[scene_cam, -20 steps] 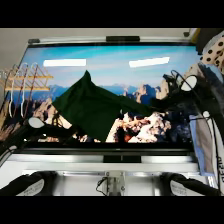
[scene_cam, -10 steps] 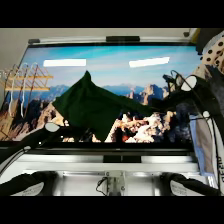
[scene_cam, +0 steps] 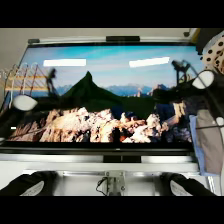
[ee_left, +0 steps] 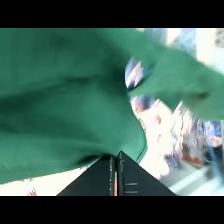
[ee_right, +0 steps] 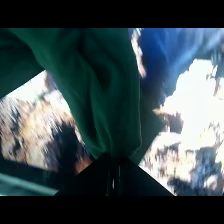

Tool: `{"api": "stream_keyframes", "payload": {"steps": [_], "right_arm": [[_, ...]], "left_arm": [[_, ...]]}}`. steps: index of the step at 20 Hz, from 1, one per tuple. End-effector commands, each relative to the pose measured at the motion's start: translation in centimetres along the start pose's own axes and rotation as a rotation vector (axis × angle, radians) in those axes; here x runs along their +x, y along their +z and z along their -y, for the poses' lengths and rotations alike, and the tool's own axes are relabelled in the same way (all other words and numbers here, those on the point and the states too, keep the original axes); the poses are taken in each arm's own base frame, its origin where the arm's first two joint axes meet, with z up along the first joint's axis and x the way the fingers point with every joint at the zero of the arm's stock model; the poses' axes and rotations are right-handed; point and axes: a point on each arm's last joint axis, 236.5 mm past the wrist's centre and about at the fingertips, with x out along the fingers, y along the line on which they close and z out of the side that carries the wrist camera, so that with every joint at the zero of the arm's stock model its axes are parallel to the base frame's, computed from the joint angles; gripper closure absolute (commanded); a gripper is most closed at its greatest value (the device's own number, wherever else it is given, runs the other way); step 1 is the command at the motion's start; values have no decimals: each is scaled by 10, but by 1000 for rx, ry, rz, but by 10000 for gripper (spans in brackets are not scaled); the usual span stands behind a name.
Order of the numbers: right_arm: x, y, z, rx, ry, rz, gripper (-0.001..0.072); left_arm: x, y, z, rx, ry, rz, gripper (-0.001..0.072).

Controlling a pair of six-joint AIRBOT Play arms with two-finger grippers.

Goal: Fold the shirts.

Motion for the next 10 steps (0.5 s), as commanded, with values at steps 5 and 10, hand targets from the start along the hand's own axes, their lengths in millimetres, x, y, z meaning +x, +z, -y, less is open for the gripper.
{"api": "stream_keyframes", "payload": {"steps": [5,10], "right_arm": [[-325,103,-49,-81,-161,1037,653],[-457,25,-52,-57,-251,1345,653]], "left_arm": [[-394,145,186,544,224,928,679],[-467,95,222,466,195,1063,678]]}}
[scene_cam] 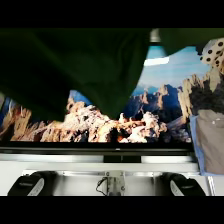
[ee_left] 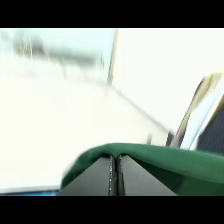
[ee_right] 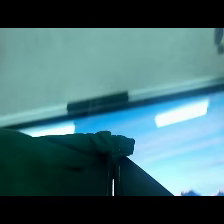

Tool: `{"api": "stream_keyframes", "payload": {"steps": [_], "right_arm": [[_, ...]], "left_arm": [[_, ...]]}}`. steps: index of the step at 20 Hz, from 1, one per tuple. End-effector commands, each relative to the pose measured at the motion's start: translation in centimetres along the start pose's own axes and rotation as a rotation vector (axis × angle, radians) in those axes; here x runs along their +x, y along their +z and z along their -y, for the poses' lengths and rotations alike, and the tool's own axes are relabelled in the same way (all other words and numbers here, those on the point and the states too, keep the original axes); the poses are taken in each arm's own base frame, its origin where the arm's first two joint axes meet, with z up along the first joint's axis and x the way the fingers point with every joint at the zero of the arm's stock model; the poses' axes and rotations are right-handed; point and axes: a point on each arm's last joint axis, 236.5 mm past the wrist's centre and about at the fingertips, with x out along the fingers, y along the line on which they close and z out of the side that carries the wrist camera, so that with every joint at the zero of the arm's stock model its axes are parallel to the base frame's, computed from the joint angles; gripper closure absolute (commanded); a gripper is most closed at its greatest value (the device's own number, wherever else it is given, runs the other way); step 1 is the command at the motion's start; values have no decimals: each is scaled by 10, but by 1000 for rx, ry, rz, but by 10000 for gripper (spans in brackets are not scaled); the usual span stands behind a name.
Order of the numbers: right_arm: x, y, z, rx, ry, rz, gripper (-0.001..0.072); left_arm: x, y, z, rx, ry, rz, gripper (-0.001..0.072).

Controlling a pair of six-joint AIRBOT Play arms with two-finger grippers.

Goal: Fold the shirts.

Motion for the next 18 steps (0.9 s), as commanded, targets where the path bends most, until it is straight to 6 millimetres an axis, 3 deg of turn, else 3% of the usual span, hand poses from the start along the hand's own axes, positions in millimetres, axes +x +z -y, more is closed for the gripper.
{"api": "stream_keyframes", "payload": {"steps": [1,3,5,7,9,11,13,15,18], "right_arm": [[-93,68,16,11,-57,279,653],[-122,78,25,-8,-90,338,653],[-135,75,31,-11,-113,336,653],[-132,59,37,-5,-135,268,653],[-119,39,45,-14,-174,170,653],[-98,15,53,-55,-214,51,653],[-70,-23,68,-62,-282,-128,653],[-36,-73,79,-71,-334,-336,653],[35,-161,87,-102,-350,-582,653]], "left_arm": [[-47,10,5,-29,62,-10,678],[-43,-13,1,-35,73,-103,678],[-40,-28,-3,-42,80,-158,678],[-35,-46,-6,-57,82,-213,678],[-28,-78,-9,-87,76,-310,677],[-19,-121,-20,-119,93,-432,677],[-8,-166,-35,-156,118,-538,677],[4,-229,-54,-207,153,-680,677],[25,-326,-86,-291,217,-857,676]]}}
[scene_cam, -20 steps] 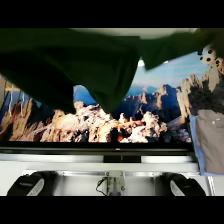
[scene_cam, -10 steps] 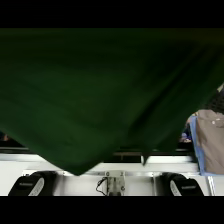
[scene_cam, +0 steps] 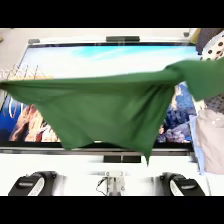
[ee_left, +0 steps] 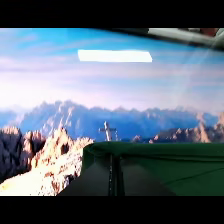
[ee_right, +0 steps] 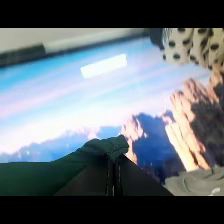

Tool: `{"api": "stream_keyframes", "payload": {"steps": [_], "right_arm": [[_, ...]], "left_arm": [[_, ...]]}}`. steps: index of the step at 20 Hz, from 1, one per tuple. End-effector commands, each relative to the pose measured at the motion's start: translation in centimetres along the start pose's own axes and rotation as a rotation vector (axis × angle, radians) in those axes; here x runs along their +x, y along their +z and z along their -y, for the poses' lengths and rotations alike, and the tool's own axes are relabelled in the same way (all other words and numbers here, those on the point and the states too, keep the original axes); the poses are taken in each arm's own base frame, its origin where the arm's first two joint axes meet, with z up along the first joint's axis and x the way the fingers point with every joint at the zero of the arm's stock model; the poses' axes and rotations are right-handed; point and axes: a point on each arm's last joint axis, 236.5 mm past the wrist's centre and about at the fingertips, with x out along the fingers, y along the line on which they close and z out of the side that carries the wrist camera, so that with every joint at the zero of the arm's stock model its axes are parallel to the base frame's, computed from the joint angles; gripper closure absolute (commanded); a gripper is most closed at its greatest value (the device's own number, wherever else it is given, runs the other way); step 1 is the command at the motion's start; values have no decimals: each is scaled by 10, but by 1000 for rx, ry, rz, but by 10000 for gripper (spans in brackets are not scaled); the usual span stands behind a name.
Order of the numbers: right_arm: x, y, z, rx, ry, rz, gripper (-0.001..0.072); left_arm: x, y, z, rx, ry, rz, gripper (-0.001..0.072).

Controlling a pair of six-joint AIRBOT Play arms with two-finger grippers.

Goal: Fold the shirts.

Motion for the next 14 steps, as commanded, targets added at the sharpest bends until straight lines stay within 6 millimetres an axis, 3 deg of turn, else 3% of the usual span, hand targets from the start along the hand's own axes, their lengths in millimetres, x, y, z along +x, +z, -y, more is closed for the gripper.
{"api": "stream_keyframes", "payload": {"steps": [1,5,8,11,13,14], "right_arm": [[101,-70,-23,-49,-23,-264,653],[229,-102,-106,105,168,-287,653],[300,-131,-154,276,284,-309,653],[335,-197,-176,397,297,-488,653],[339,-230,-182,423,293,-599,653],[339,-235,-182,419,289,-615,653]], "left_arm": [[87,-57,-45,-97,60,-179,676],[179,-70,-86,-169,116,-250,676],[232,-85,-117,-226,158,-319,675],[275,-128,-123,-365,141,-447,674],[294,-154,-121,-459,115,-515,673],[301,-162,-119,-495,106,-535,671]]}}
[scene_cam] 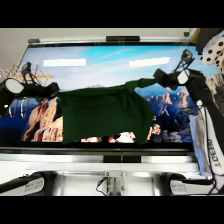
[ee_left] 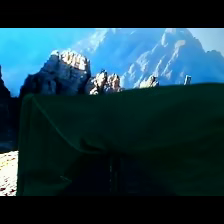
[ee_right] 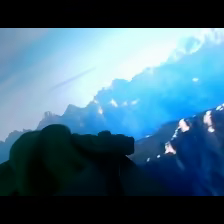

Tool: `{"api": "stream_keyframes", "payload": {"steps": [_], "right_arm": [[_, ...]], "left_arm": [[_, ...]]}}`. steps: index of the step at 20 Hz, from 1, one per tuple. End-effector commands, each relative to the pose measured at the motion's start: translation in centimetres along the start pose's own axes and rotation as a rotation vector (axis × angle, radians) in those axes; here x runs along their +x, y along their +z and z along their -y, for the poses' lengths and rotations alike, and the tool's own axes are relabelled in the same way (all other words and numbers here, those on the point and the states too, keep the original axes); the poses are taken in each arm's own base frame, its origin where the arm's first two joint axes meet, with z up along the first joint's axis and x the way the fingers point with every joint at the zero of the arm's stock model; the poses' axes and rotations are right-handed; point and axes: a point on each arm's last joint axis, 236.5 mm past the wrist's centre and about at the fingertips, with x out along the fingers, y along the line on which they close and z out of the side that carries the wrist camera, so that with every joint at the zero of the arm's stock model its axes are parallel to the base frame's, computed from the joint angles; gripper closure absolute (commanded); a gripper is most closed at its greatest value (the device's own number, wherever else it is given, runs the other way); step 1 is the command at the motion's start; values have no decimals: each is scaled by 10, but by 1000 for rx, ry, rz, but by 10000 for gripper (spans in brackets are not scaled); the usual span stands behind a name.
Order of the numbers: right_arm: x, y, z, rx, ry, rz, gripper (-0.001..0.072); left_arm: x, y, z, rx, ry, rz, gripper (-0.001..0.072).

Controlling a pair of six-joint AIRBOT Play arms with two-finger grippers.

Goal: Fold the shirts.

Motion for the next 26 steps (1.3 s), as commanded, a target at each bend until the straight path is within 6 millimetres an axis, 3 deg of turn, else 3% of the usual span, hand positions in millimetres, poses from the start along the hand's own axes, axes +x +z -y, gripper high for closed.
{"api": "stream_keyframes", "payload": {"steps": [1,2,3,4,5,6,8,11,14,17,20,24,25,26], "right_arm": [[31,-26,1,102,29,-95,631],[25,-19,1,107,33,-82,535],[12,-9,2,100,38,-68,352],[-3,1,3,61,40,-58,243],[-23,11,9,2,34,-51,244],[-42,17,19,-39,16,-52,243],[-78,12,52,-112,-60,-113,243],[-120,-47,106,-222,-139,-414,244],[-138,-99,133,-192,-138,-608,244],[-135,-122,127,-149,-85,-639,244],[-129,-121,110,-119,-13,-618,244],[-128,-119,109,-117,-7,-606,244],[-127,-118,109,-118,-10,-600,244],[-123,-120,111,-109,-12,-597,244]], "left_arm": [[43,-16,-4,-144,-51,-107,638],[41,-17,-5,-167,-61,-122,608],[32,-15,-9,-177,-61,-147,505],[18,-13,-16,-170,-63,-185,346],[3,-13,-23,-147,-67,-227,203],[-15,-16,-33,-127,-69,-283,155],[-46,-35,-63,-155,-38,-409,155],[-66,-97,-100,-158,34,-583,155],[-47,-175,-115,-211,32,-635,155],[-25,-228,-124,-242,11,-640,155],[-3,-232,-113,-269,-79,-556,156],[11,-223,-109,-298,-84,-488,183],[14,-221,-109,-288,-77,-476,315],[15,-220,-109,-302,-69,-469,545]]}}
